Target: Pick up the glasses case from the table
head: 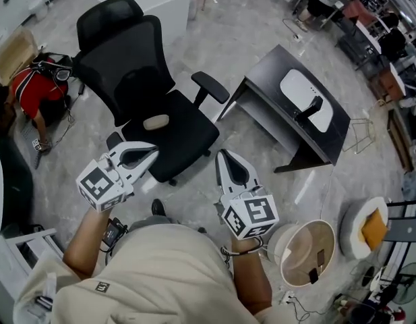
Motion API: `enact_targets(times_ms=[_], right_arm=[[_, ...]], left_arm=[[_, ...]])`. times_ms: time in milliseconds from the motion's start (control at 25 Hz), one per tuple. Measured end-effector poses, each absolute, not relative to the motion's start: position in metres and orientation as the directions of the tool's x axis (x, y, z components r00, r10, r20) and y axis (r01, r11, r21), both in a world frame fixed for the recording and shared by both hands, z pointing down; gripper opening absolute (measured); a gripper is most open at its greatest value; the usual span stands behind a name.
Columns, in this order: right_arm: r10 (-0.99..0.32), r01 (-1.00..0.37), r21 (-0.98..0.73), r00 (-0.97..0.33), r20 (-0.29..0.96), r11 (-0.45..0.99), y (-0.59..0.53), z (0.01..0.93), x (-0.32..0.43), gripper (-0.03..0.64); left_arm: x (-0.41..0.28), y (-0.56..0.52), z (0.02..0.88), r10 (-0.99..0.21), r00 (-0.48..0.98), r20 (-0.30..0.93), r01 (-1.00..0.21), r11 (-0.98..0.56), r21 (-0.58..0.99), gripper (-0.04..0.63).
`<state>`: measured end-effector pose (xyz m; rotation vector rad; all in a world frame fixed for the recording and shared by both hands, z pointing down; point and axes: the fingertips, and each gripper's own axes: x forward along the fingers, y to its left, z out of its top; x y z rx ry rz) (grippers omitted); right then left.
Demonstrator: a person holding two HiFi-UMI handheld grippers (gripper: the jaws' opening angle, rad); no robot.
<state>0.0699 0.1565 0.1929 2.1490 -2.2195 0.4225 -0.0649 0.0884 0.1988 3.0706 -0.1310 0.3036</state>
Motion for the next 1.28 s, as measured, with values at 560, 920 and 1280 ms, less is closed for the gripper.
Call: enact_targets(times_ms=[560, 920, 1280], right_arm=[[-0.973, -0.983, -0.168, 0.038, 0.227, -0.077, 0.115, 0.192, 0.08, 0.028], [-0.97, -0.985, -0.14, 0.064, 0.236, -0.099, 0.079, 0.189, 0.071, 0.028], [-0.964, -0.987, -0.15, -0.09, 0.251, 0.053, 0.019, 0.195, 0.055, 0.028]], left_arm=[[-0.05, 0.034, 0.199, 0.0, 0.982, 0.19, -0.014, -0.997, 0.071, 0.014], [-0.066, -0.001, 0.212, 0.017, 0.986, 0.166, 0.002, -0.996, 0.09, 0.014], [-0.088, -0.028, 0.215, -0.107, 0.98, 0.169, -0.126, -0.987, 0.104, 0.014]])
